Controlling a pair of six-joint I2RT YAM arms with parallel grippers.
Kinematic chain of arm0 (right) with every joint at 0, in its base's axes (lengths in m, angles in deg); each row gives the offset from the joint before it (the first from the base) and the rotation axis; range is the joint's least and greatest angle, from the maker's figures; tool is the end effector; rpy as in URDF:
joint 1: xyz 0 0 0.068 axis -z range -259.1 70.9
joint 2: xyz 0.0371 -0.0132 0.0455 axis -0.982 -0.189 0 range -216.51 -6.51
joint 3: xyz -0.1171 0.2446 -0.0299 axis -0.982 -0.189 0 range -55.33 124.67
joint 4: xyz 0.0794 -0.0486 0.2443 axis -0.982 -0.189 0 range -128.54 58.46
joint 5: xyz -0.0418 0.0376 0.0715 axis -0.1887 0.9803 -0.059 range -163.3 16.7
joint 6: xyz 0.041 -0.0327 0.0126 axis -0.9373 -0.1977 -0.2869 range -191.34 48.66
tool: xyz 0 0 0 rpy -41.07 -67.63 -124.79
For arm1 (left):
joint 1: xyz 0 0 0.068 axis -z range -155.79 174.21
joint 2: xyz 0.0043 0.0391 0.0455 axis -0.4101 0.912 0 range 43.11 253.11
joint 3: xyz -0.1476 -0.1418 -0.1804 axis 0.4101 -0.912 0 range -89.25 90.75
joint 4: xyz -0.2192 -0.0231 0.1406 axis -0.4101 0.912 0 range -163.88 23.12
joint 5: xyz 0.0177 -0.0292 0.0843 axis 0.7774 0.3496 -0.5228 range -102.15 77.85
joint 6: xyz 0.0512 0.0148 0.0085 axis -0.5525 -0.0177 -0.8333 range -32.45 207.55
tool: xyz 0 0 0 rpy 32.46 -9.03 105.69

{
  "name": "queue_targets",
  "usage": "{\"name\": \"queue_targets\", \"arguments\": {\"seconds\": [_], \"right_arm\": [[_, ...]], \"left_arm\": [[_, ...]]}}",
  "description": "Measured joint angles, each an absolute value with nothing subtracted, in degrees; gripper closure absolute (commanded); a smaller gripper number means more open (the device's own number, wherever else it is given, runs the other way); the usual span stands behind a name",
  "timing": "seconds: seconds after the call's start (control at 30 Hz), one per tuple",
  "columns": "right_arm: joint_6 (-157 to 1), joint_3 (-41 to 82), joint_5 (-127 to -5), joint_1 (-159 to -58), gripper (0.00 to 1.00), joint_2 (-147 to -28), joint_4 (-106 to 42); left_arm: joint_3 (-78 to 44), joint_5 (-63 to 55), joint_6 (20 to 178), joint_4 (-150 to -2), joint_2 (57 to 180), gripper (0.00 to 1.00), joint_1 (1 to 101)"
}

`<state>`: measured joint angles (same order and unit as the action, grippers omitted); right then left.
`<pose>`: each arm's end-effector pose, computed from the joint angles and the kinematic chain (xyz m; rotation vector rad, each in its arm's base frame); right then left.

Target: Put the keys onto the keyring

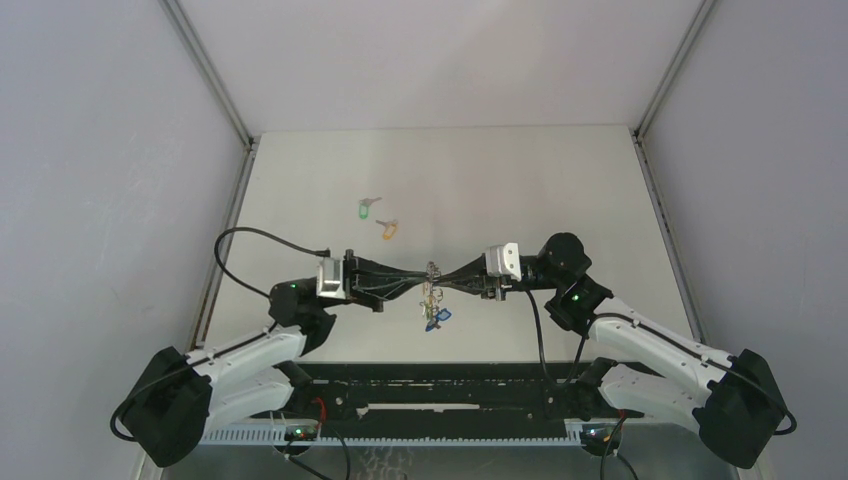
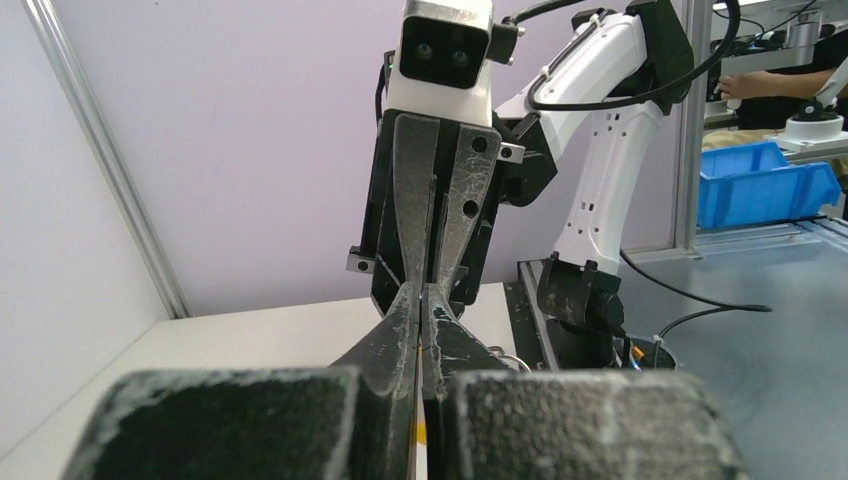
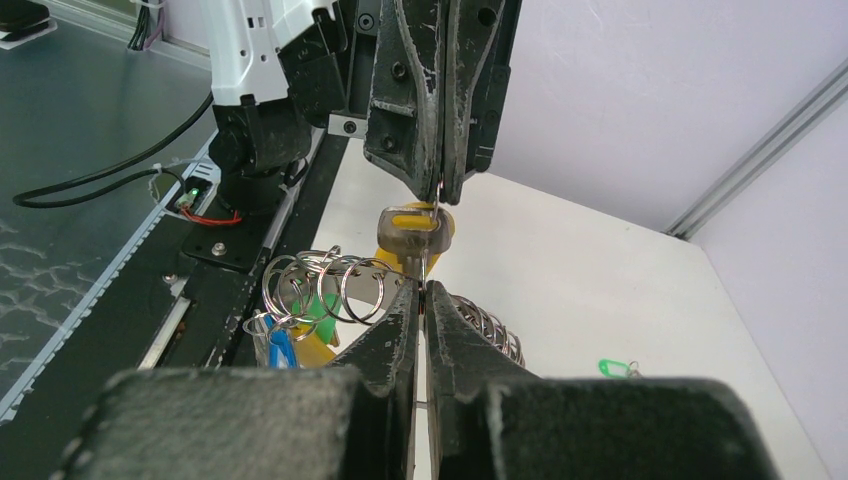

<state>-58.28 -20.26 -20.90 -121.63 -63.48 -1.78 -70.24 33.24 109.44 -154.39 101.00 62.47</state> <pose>0.1435 0.1699 0.3122 -1.3304 0.8560 1.0576 0.1273 -0.1326 0.2959 0.9140 0.7364 -1.2693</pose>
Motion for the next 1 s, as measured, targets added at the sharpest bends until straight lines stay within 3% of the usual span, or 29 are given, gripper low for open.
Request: {"name": "queue_targets", "arguments": {"seconds": [1.0], "right_arm": [[-58.28,-20.26,-22.45,-121.84,1.0,-62.71,-2.61]], "left_arm": [[-70.24,33.24,109.44,-154.37,102.36,1.0,62.47]]}}
